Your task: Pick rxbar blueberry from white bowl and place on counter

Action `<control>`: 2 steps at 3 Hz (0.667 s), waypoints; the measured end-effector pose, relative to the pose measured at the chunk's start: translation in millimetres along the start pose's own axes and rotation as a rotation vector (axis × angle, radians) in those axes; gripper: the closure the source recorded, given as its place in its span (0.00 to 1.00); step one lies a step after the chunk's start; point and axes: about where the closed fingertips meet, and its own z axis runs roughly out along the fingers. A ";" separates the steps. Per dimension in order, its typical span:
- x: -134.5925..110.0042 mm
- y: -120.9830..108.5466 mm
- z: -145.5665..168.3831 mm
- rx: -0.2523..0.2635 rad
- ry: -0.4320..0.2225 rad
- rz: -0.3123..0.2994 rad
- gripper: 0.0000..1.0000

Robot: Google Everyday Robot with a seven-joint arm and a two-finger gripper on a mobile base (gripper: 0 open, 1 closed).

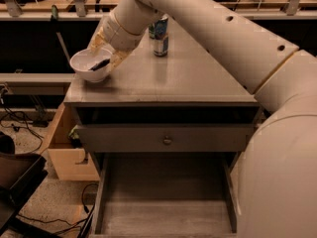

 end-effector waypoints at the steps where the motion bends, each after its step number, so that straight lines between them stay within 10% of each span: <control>1: 0.0 0.3 2.0 -0.002 -0.005 -0.002 0.58; 2: -0.4 0.6 4.8 -0.003 -0.013 -0.007 0.70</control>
Offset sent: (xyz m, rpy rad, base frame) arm 0.0017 0.0010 -0.0027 0.0031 0.0036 0.0169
